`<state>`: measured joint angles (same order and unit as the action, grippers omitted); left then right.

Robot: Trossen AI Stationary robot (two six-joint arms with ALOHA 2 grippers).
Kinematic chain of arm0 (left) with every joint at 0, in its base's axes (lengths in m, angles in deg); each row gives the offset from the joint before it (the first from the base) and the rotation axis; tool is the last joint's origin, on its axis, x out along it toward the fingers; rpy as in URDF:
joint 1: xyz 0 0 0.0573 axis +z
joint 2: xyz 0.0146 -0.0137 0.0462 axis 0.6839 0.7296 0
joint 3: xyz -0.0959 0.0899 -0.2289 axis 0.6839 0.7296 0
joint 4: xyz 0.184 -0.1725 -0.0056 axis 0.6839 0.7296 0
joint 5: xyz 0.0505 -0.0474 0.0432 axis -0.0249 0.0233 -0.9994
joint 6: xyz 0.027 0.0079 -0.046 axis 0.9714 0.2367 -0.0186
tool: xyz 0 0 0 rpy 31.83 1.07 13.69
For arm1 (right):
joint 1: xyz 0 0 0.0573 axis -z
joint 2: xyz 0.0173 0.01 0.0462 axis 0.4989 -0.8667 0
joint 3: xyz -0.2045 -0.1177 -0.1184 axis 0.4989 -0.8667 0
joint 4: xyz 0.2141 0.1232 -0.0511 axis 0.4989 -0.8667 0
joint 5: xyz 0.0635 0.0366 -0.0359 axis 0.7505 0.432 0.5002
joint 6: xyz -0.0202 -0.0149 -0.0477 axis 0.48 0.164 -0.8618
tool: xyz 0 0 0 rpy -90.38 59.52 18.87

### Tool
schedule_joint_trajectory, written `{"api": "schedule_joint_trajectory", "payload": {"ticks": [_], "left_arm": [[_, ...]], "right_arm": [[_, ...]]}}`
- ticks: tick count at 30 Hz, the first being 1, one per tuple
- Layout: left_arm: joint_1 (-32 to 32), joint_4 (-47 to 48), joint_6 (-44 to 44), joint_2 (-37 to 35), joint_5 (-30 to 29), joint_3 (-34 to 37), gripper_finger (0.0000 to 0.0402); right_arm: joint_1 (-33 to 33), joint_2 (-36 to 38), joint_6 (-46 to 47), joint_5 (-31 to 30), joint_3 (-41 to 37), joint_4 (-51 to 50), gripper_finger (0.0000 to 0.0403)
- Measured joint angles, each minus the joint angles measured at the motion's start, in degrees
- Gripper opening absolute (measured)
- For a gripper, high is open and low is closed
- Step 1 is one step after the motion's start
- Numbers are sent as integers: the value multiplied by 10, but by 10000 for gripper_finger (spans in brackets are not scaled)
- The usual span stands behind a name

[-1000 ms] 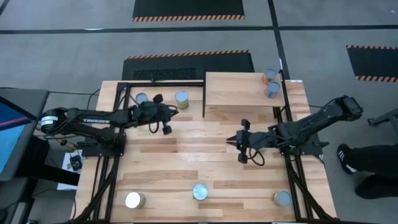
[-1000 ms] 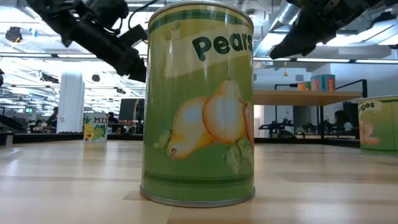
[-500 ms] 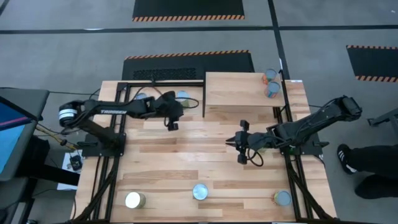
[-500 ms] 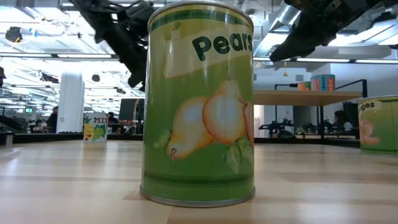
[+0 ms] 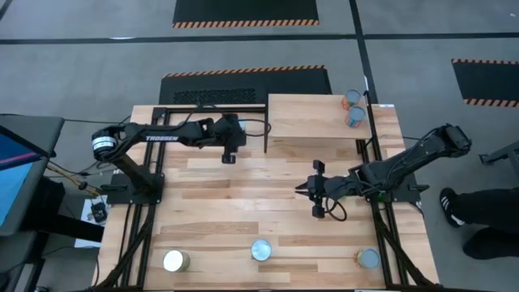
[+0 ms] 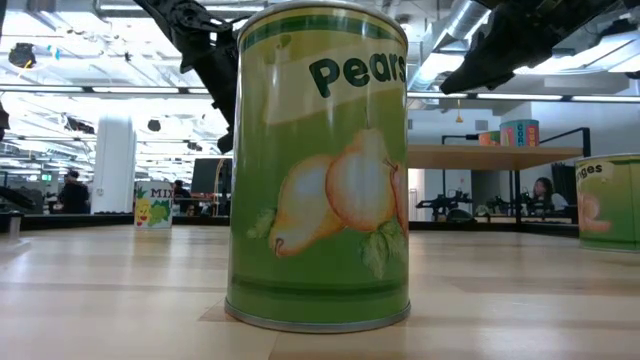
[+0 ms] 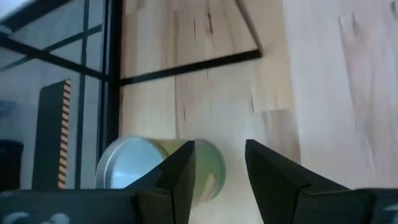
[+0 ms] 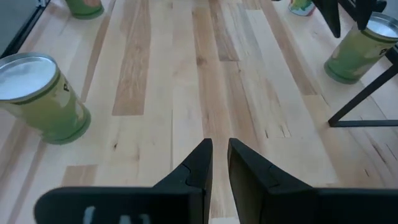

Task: Pick and place cans onto a shelf
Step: Put the top canned pears on the shelf

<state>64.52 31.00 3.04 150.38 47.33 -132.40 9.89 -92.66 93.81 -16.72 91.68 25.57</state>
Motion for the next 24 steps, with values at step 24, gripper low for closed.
{"api": "schedule_joint_trajectory", "payload": {"ticks": [24], "left_arm": [[39, 8, 15, 9, -51, 0, 118]], "right_arm": [[-2, 0, -15, -1, 0, 6, 75]]}}
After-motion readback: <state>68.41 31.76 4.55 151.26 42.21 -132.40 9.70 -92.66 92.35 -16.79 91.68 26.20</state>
